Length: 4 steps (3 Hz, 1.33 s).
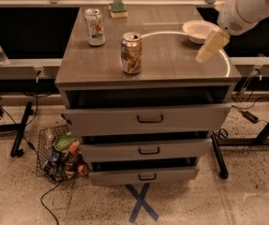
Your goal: Move paper bowl near sponge
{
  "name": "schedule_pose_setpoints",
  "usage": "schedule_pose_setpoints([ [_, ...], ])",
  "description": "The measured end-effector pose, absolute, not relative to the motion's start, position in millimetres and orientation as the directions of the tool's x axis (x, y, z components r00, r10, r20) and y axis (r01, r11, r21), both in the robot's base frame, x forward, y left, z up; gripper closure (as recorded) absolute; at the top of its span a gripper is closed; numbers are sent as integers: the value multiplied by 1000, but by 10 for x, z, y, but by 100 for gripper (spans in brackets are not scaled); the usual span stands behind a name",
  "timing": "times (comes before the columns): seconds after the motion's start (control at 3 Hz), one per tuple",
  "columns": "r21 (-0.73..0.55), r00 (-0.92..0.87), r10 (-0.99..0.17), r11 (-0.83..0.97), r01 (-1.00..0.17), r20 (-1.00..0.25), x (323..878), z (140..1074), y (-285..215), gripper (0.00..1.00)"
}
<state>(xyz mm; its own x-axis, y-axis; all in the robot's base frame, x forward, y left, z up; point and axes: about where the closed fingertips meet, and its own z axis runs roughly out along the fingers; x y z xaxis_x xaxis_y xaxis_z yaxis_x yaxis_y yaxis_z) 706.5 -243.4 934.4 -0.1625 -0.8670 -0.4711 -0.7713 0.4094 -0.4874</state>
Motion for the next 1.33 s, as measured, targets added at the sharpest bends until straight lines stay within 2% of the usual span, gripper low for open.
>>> schedule_pose_setpoints([
  [0.33,-465,-212,-826,484,-741,-522,7404,9210,-2483,0],
  [0.67,-392,-289,-730,606,-692,-619,7816,9029,-2606,0],
  [1.33,-267,-353,-579,726,-633,-735,8301,8788,-2608,0],
])
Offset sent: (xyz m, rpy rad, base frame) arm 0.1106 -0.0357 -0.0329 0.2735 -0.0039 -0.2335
